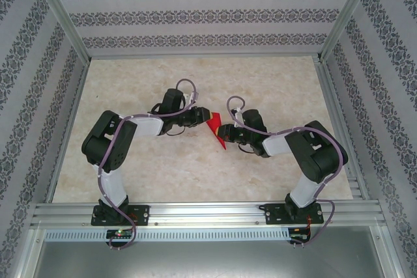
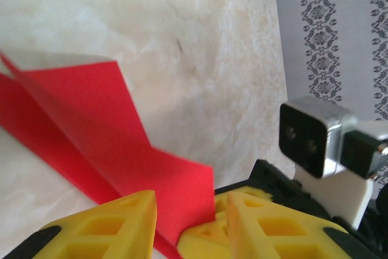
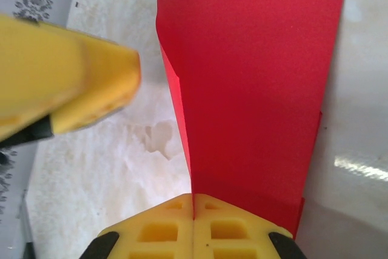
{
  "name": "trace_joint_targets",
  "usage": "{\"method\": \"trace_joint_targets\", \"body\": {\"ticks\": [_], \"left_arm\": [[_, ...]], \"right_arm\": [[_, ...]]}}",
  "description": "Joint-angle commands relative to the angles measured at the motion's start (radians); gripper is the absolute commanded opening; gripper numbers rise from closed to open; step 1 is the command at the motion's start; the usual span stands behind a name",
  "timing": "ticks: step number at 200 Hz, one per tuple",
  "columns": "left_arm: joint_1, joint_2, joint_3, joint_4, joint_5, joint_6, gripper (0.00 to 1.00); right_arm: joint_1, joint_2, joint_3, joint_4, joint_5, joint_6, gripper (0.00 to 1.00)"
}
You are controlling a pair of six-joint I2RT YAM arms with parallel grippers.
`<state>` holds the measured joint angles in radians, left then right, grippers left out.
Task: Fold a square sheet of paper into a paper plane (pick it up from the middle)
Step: Fold the wing for the fifth time at the center of the table.
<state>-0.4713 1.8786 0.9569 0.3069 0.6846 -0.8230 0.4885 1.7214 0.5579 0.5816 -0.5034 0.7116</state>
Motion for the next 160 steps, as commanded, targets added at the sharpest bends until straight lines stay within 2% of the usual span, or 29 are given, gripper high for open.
{"method": "trace_joint_targets", "body": {"ticks": [1,51,160], "left_arm": [[0.003,-0.010,-0.026,0.092,0.039,0.013,0.36],[-0.016,0.028,-0.022,0.096,0.047,0.045,0.35],[-0.037,0.104,0.008,0.123,0.077,0.051,0.31]], "right_arm": [[-0.004,0.026,-0.025,0.111,-0.031,0.101,0.00],[-0.008,0.054,-0.059,0.161,-0.030,0.169,0.00],[-0.027,0.099,-0.051,0.120,-0.025,0.224,0.00]]}}
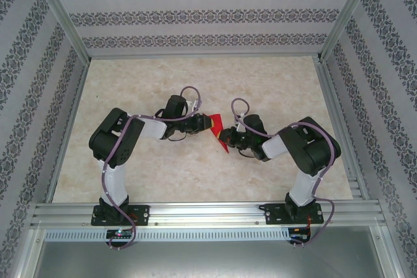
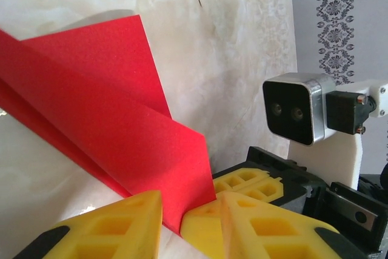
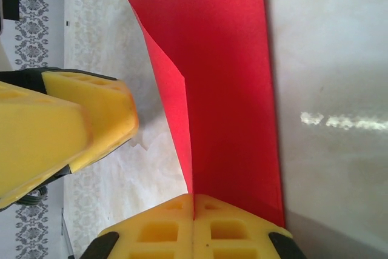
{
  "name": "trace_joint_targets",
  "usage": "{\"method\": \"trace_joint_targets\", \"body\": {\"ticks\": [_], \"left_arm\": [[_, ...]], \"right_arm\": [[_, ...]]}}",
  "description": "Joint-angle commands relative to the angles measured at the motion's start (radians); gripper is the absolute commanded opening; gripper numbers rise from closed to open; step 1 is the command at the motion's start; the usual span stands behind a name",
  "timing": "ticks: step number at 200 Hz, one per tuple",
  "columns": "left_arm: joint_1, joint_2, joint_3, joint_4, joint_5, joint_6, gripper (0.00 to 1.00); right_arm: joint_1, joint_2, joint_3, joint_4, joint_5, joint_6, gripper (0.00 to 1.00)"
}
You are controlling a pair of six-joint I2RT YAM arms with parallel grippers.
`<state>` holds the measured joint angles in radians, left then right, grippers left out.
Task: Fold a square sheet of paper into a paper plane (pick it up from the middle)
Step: Fold the wing for the fifth time at the center of the table.
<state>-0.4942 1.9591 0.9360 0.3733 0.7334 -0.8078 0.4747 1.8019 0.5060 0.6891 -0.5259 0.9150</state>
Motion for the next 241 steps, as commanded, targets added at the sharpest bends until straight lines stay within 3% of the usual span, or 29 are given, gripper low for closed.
{"method": "trace_joint_targets", "body": {"ticks": [1,107,241], "left_arm": [[-0.014,0.024,0.029,0.055,0.028,0.036,0.31],[-0.034,0.093,0.093,0.011,0.024,0.047,0.25],[-0.034,0.081,0.047,0.035,-0.006,0.075,0.20]], "right_arm": [[-0.013,0.019,0.000,0.013,-0.003,0.021,0.00],[-0.033,0.040,-0.002,0.006,-0.010,0.045,0.00],[-0.047,0.083,0.005,-0.045,0.006,0.083,0.00]]}}
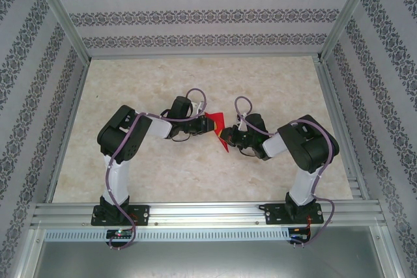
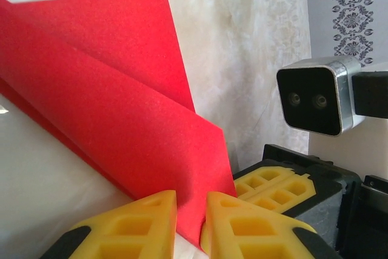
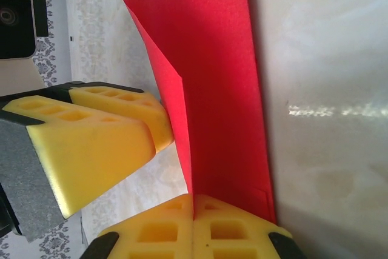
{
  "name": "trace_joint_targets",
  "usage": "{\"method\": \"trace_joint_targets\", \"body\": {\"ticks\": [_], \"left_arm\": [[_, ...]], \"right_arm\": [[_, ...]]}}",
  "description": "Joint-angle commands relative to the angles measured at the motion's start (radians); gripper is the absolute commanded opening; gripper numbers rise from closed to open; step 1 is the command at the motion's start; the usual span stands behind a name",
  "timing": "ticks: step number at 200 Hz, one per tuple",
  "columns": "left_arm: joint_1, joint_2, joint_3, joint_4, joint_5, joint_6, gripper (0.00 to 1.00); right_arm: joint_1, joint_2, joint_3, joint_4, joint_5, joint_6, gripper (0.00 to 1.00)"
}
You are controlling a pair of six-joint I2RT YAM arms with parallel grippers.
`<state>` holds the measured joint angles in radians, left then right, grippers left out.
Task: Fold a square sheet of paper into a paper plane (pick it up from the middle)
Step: Fold the wing for the fifth time at the center of the table.
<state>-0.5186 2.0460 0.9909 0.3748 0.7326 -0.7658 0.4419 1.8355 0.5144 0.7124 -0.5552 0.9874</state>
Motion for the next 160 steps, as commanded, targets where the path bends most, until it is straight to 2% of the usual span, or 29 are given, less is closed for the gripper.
{"method": "trace_joint_targets", "body": {"ticks": [1,78,160], "left_arm": [[-0.010,-0.004,-0.008,0.033,-0.004,0.033,0.20],[-0.015,0.037,0.067,-0.121,-0.044,0.060,0.15],[-0.037,0.071,0.175,-0.405,-0.149,0.132,0.12]], "right_arm": [[-0.014,0.050,-0.004,-0.068,0.035,0.010,0.00],[-0.014,0.055,0.006,-0.108,0.032,-0.012,0.00],[-0.012,0.052,0.018,-0.160,0.041,-0.038,0.00]]}}
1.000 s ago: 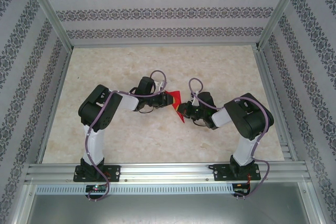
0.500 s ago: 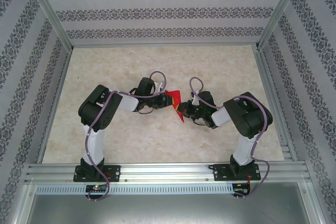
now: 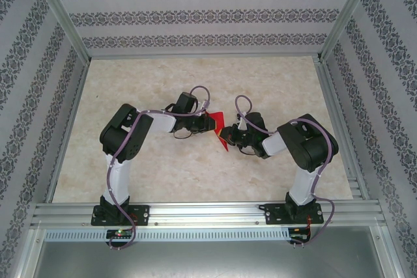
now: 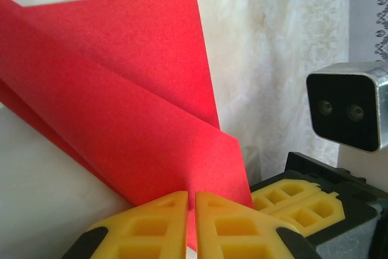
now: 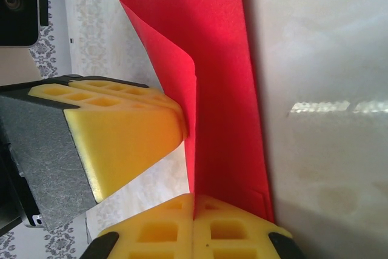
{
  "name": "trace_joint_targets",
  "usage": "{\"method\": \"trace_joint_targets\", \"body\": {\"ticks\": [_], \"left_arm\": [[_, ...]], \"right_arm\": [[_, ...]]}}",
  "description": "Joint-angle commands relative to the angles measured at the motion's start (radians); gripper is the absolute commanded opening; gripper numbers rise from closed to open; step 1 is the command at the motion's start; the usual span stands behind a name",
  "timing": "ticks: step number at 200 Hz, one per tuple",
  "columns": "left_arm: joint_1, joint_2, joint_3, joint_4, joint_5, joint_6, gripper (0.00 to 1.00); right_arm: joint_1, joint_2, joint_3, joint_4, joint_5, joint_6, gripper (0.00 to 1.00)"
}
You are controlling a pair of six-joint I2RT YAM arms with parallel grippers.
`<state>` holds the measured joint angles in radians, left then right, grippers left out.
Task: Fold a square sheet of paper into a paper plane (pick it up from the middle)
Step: Fold the wing for the fifth time at the center of the table.
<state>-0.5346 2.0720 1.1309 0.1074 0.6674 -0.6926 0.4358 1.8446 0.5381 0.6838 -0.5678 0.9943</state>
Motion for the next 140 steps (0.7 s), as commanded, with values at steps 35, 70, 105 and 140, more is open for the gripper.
{"method": "trace_joint_targets", "body": {"ticks": [35,70,105,140], "left_arm": [[-0.025,0.066,0.078,-0.271,-0.144,0.074,0.11],[-0.024,0.078,0.098,-0.334,-0.173,0.079,0.11],[-0.024,0.088,0.105,-0.334,-0.164,0.071,0.11],[-0.024,0.087,0.117,-0.337,-0.151,0.074,0.11]], "right_arm": [[-0.005,-0.013,0.012,-0.211,0.054,-0.085,0.11],[-0.005,-0.091,0.019,-0.303,0.023,-0.133,0.21],[-0.002,-0.118,0.013,-0.371,0.021,-0.170,0.20],[-0.002,-0.122,0.011,-0.403,0.053,-0.203,0.12]]}}
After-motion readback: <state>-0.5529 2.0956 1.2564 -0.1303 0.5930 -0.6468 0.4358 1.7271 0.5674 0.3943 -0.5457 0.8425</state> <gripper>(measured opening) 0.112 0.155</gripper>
